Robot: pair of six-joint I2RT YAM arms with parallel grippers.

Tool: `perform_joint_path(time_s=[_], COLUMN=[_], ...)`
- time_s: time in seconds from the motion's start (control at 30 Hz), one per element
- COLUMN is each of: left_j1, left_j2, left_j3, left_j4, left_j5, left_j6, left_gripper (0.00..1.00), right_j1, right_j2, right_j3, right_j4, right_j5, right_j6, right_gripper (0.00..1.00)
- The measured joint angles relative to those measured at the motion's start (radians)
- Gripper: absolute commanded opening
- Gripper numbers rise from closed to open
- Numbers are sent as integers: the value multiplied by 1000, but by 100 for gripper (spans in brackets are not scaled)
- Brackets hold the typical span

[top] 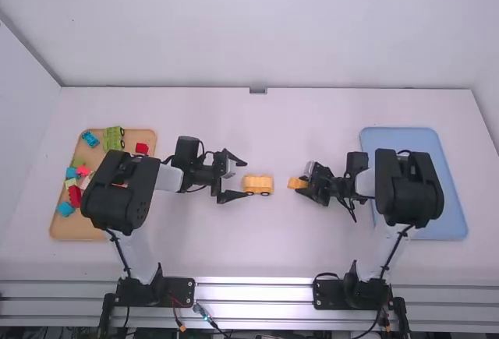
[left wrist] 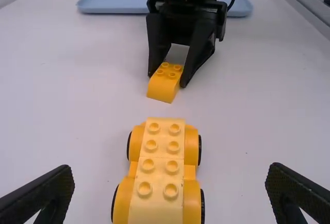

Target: Assemble lego blocks to make yellow taxi

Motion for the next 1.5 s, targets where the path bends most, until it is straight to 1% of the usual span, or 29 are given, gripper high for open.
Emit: perform_joint_path(time_s=[0.13, 0.37, 0.47, 0.6, 0.73, 0.83, 1.0, 1.3, 1.5], left_j1=[0, -3, -19, -68, -91, -92, -92, -92, -94], left_j2=[0, 0, 4, 36, 58, 77, 92, 93, 182], left_j3=[0, 0, 0, 0, 0, 0, 4, 14, 107], left_j4=[-7, -11, -9, 31, 47, 69, 65, 64, 64], left_j5=[0, -1, -10, -55, -85, -99, -106, -149, -135], left_j6=[0, 2, 11, 13, 12, 12, 13, 16, 4], left_gripper=[99, 99, 99, 99, 99, 99, 99, 99, 99], right_j1=[0, 0, 0, 9, 39, 68, 101, 191, 246], right_j2=[1, 1, 1, -4, -40, -100, -158, -163, -163], right_j3=[4, 4, 4, 5, 4, 4, 5, 46, 83], right_j4=[-11, -15, -15, -34, -72, -98, -116, -117, -140], right_j5=[-6, -10, -10, -11, -10, -10, -9, -10, -9], right_j6=[-2, 1, 14, 21, 22, 17, 8, -2, -3], right_gripper=[29, 21, 21, 21, 20, 19, 18, 14, 11])
